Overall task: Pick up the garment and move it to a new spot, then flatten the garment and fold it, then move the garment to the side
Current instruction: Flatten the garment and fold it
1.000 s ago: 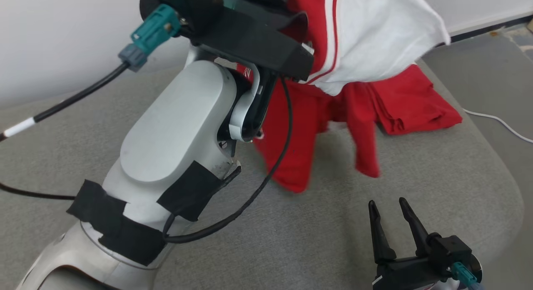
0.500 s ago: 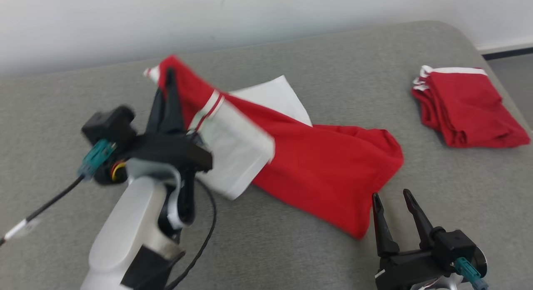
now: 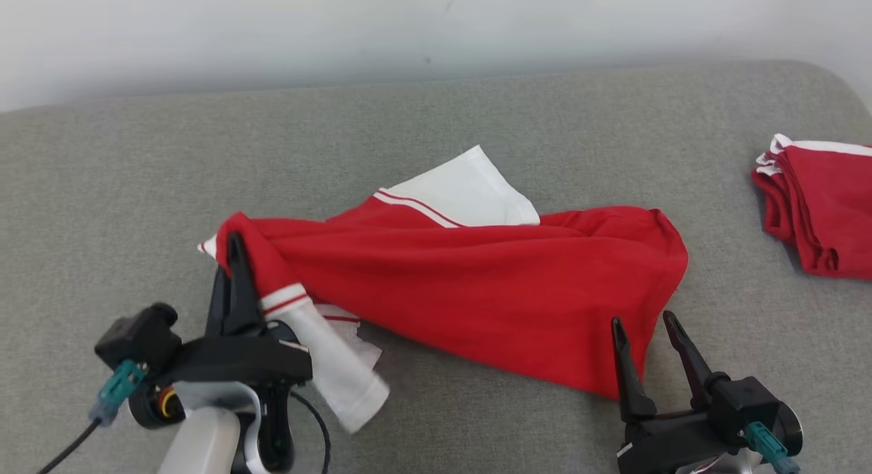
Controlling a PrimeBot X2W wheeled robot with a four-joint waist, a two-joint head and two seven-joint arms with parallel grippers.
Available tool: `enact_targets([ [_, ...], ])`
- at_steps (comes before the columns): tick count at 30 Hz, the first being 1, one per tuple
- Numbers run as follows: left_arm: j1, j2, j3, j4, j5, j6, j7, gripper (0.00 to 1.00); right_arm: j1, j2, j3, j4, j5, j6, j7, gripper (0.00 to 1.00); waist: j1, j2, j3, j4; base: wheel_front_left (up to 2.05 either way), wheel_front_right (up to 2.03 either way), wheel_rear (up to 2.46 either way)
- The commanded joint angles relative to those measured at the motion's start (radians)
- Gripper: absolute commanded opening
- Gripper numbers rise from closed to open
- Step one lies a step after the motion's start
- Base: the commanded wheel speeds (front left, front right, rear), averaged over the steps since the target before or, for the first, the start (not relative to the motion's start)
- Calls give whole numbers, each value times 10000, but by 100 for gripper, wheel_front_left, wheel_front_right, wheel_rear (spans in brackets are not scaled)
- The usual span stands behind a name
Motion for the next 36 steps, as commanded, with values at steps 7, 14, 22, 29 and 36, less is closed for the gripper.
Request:
enact_targets([
  [7, 1308, 321, 362, -459, -473, -46, 103, 21, 162, 29, 141, -147, -58, -25, 134, 100, 0, -1, -216, 104, 0, 0, 0],
  [14, 1598, 1617, 340, 445, 705, 65, 49, 100, 164, 26, 94, -259, -152, -25, 225, 100, 0, -1, -232, 16, 0, 0, 0],
  [22, 2162, 2530, -262, -772, 2691, 366, -31, 100, 256, 29, -115, -536, -157, -25, 598, 100, 0, -1, -227, 19, 0, 0, 0],
  [29, 3217, 2026, -471, -3051, 4145, -153, -28, 100, 113, 27, -585, -786, 179, -25, 2560, 100, 0, -1, -60, 197, 0, 0, 0],
  [36, 3817, 1100, -97, -3171, 4610, -1068, -30, 100, -185, 26, -1348, -1018, 747, -25, 4926, 100, 0, -1, 31, 520, 0, 0, 0],
])
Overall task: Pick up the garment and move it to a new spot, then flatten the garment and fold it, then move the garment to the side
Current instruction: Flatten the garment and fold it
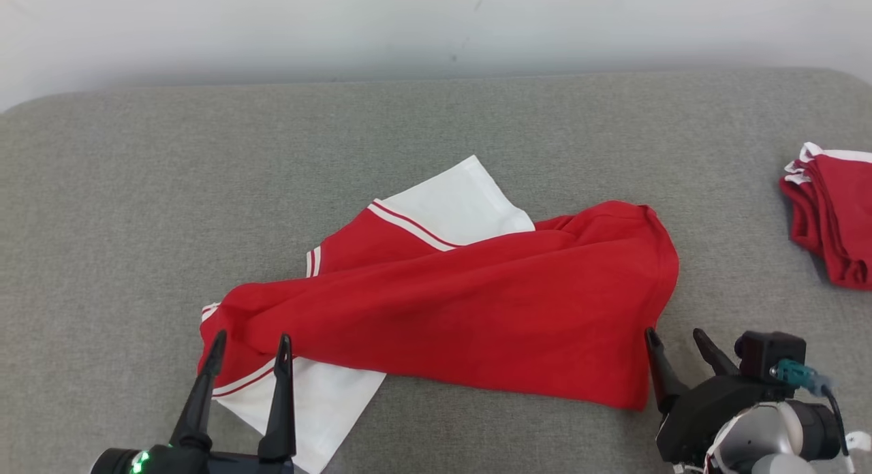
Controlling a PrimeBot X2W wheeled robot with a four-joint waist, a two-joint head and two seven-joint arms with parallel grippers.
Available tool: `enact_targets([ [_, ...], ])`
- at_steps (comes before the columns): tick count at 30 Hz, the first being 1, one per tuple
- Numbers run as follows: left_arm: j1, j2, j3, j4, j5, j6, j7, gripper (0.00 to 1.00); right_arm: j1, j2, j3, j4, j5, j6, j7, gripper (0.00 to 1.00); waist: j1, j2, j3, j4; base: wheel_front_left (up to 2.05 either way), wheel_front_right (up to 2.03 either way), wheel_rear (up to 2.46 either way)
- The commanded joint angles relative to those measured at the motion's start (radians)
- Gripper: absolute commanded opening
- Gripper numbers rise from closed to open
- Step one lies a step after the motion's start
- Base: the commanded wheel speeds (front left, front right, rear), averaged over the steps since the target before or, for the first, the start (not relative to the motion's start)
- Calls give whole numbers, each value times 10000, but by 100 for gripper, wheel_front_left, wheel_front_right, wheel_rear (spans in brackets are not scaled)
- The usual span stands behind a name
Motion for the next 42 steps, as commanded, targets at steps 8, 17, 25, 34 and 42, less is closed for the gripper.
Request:
enact_targets([
  [8, 139, -660, 559, 161, 531, -712, -31, 100, -438, 16, -139, 105, 463, -25, 1498, 100, 0, 0, 41, 406, 0, 0, 0],
  [17, 215, -1029, 1026, 658, 839, -1210, -32, 100, -595, 16, -308, 243, 460, -25, 2662, 100, 0, 0, 78, 532, 0, 0, 0],
  [25, 159, -1224, 1241, 865, 1038, -1450, -32, 100, -456, 18, -193, -17, 601, -25, 2637, 0, 0, 0, 75, 482, 0, 0, 0],
  [34, 73, -1330, 1355, 973, 1143, -1626, -32, 100, -442, 18, -419, -335, 546, -25, 2593, 16, 0, 0, 84, 461, 0, 0, 0],
  [42, 29, -1395, 1383, 1084, 1192, -1770, -33, 100, -767, -141, -538, -243, 393, -25, 3752, 100, 0, 0, 116, 519, 0, 0, 0],
])
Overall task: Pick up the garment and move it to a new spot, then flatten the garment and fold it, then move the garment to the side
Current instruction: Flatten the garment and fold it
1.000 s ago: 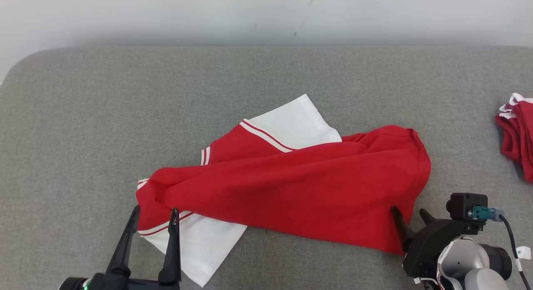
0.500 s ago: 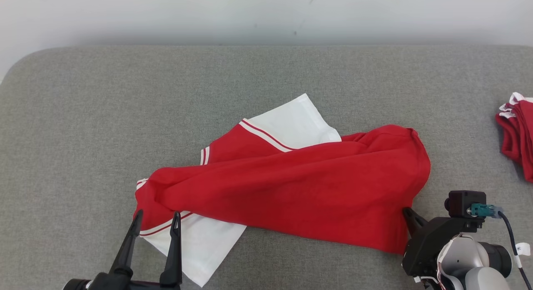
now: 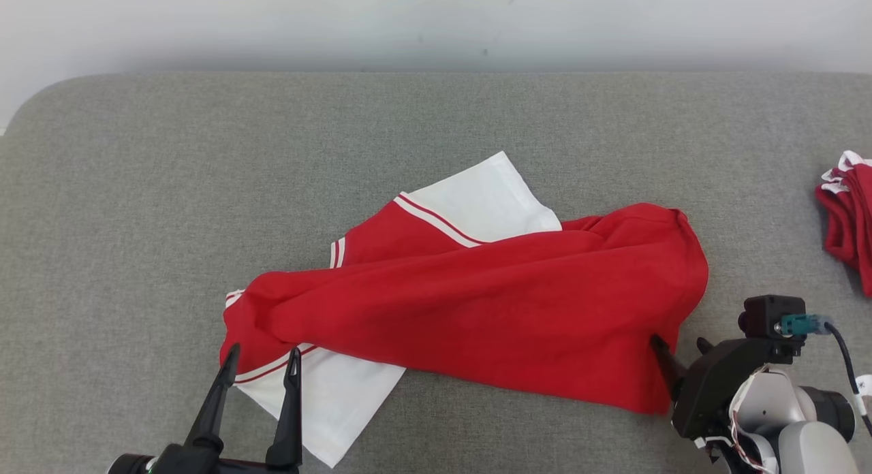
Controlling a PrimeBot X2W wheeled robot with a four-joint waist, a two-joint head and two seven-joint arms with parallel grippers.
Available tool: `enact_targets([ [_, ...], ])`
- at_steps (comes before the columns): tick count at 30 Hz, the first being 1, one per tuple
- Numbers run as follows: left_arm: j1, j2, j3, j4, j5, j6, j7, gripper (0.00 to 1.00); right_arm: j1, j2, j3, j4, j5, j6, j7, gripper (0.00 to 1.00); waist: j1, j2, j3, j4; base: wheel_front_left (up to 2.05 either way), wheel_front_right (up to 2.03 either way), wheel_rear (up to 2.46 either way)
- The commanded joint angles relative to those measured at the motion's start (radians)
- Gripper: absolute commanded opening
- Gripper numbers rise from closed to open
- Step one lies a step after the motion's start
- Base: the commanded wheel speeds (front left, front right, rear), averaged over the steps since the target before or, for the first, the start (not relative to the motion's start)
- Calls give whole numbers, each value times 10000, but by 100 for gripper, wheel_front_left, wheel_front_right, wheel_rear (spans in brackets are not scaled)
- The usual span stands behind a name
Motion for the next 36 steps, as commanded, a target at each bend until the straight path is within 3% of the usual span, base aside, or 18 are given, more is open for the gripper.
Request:
enact_targets([
  [1, -63, -23, 21, 30, 56, -27, -33, 100, -136, -58, 29, 41, 13, -25, 114, 100, 0, 0, 1, 29, 0, 0, 0],
  [14, -21, -59, -32, 76, 81, -144, -33, 100, -434, -170, 400, 708, -395, -25, 1028, 100, 0, 0, 54, 344, 0, 0, 0],
  [15, -16, -62, -29, 80, 82, -152, -33, 100, -440, -161, 406, 718, -402, -25, 1028, 78, 0, 0, 68, 358, 0, 0, 0],
  [17, -15, -67, -27, 89, 87, -164, -33, 100, -475, -162, 449, 677, -445, -25, 889, 0, 0, 0, 85, 371, 0, 0, 0],
  [27, -2, -97, 33, 69, 151, -191, -33, 100, -571, -155, 198, -78, -155, -26, 67, 0, 0, 0, 28, 236, 0, 0, 0],
  [36, 23, -128, 71, 2, 192, -202, -33, 100, 64, 10, -374, -2152, 880, -26, 163, 0, 0, 0, -167, 135, 0, 0, 0],
])
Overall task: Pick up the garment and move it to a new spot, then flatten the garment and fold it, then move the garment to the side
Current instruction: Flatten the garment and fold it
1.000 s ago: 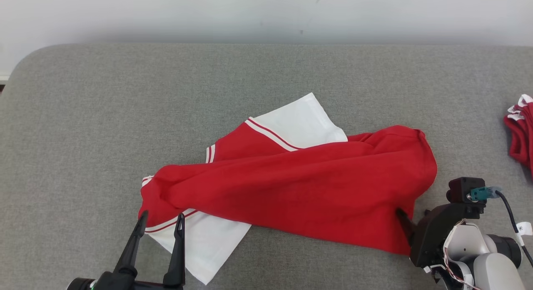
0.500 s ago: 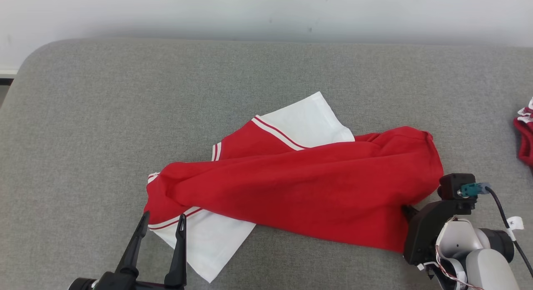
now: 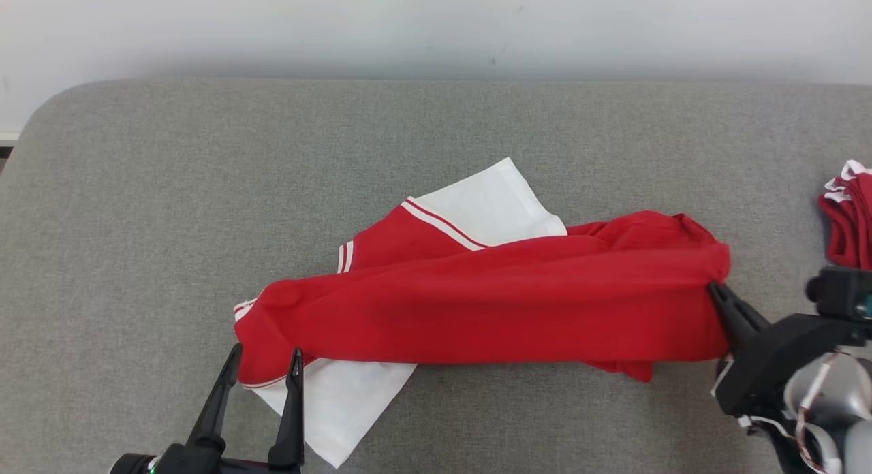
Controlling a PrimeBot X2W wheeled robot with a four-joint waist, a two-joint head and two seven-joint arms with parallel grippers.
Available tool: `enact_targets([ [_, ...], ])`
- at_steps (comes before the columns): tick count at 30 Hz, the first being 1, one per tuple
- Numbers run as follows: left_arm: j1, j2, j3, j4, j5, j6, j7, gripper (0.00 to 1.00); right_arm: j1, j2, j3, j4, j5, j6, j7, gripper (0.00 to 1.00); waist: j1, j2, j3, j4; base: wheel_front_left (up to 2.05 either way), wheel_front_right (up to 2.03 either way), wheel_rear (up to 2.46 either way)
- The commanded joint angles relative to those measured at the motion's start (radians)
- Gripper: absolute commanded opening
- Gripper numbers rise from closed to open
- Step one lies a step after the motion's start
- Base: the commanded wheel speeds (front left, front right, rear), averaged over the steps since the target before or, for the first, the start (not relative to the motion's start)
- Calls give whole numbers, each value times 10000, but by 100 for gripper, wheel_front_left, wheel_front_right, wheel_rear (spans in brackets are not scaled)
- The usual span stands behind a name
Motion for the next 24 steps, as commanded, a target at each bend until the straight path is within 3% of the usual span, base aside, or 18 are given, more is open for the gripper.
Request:
enact_targets([
  [1, 48, -34, 24, -50, 62, -55, -33, 100, 278, 48, -158, -544, 223, -26, 163, 0, 0, -1, -38, -10, 0, 0, 0],
  [7, 34, -54, -32, -90, 54, -61, -33, 100, 620, 111, -578, -2361, 738, -26, 455, 0, 0, -1, -18, 44, 0, 0, 0],
  [11, -67, -64, -76, -78, 30, -61, -33, 100, -39, 118, -546, -2638, 783, -26, 507, 0, 0, -1, 83, 118, 0, 0, 0],
  [16, -272, -83, -162, -95, -20, -44, -33, 100, -1651, -16, -234, -1304, 520, -26, 423, 0, 0, -1, 337, 280, 0, 0, 0],
  [24, -596, -109, -437, 10, -211, -46, -33, 100, -4171, -312, -77, 2612, -55, -26, -122, 0, 0, -1, 790, 1049, 0, 0, 0],
])
